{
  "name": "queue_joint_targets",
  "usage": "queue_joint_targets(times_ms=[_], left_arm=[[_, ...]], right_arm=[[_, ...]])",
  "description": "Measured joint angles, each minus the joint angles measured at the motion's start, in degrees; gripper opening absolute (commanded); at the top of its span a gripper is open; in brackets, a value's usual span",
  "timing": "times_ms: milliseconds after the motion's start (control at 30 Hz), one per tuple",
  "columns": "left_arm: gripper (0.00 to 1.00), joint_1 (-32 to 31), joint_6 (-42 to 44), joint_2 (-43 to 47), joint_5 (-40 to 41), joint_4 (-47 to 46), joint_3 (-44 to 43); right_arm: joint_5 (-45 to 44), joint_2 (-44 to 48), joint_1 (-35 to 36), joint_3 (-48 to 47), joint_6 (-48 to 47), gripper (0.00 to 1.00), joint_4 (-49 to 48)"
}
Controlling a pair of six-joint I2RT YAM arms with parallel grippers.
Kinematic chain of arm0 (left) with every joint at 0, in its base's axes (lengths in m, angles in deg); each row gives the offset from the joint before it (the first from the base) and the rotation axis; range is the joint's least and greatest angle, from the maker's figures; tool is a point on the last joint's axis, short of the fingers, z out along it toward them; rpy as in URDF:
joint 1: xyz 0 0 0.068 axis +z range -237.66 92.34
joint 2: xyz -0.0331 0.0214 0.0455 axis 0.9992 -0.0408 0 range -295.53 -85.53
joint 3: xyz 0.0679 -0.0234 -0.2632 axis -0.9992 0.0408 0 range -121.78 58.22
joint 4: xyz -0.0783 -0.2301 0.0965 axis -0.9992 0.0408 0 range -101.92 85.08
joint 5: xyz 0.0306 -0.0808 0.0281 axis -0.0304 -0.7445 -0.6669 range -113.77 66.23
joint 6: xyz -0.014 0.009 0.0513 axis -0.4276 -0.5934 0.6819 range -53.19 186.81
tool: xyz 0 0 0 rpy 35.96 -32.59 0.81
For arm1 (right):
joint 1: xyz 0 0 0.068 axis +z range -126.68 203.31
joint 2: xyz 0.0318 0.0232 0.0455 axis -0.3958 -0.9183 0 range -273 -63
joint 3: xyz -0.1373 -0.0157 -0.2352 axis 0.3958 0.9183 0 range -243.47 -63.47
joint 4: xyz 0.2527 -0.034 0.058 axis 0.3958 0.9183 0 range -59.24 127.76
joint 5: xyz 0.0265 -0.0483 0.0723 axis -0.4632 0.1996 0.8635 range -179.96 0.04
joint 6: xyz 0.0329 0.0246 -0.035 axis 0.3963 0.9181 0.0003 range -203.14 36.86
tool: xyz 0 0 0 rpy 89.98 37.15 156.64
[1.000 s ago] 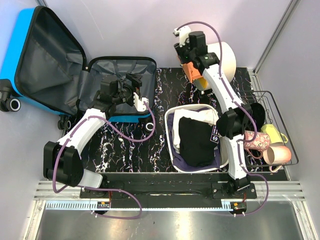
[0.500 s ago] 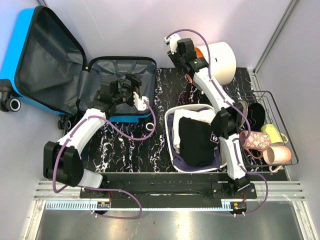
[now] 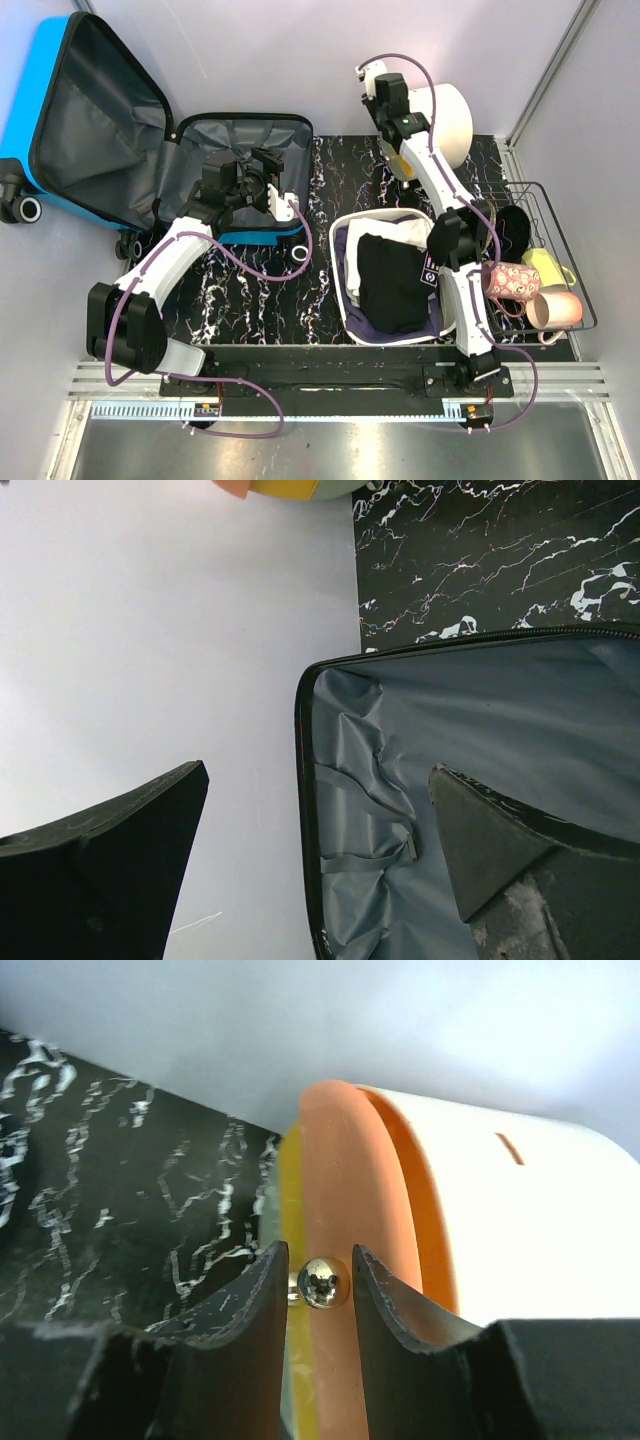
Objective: Open, take out, and arrange the luggage
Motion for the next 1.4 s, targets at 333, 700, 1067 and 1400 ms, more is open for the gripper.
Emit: queue_joint_targets(times_ms=[333, 700, 1067, 1400], left_arm=[[0.99, 0.0, 0.0, 0.0, 0.02, 0.24, 0.0], [0.99, -0.02, -9.38, -3.34, 2.67, 2.67, -2.6], [0.99, 5.46, -40.22, -7.82, 3.04, 5.7, -12.52], [0.99, 5.79, -47.67, -7.85, 2.56, 6.62, -12.52]], right_arm=[[-1.77, -0.24, -3.91, 0.0, 0.22, 0.4, -1.49], [10.95, 2.19, -2.71, 5.66, 0.39, 0.4, -3.3], [9.99, -4.87, 2.64, -1.2, -0.11, 0.41, -5.2], [-1.31, -13.94, 0.72, -1.22, -3.65, 0.49, -11.8]])
